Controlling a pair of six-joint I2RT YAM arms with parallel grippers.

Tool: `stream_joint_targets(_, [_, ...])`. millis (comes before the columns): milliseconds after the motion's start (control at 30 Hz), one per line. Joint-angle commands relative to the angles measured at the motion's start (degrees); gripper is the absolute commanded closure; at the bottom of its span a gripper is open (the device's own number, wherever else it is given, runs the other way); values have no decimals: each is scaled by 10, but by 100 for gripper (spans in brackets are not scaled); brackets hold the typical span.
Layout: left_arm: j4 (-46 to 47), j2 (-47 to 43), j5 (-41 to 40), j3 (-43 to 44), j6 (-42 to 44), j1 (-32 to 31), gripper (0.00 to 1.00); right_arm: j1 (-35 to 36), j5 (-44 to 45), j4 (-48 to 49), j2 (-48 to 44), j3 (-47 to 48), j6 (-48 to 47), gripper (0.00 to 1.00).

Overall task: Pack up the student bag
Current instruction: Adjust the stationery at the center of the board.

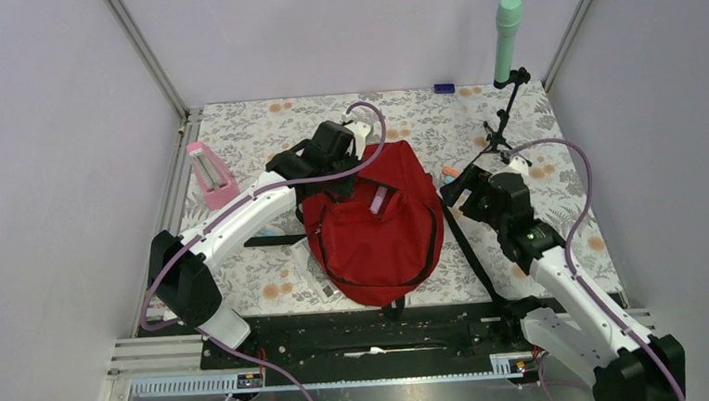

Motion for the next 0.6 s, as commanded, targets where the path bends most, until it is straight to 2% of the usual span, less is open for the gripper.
stream_joint_targets(0, [2,-33,-16,5,8,3,100,-57,-87,-107,58,62,-111,12])
stream_joint_targets(167, [2,-29,-15,5,8,3,100,-151,-131,-90,132,85,-146,11])
stream_joint_targets(333, [2,-30,-9,5,5,3,100,-226,-163,-48,257,122,-158,11])
stream_joint_targets(567, [2,-27,-14,5,8,3,100,-291,-209,17,382,162,-145,11])
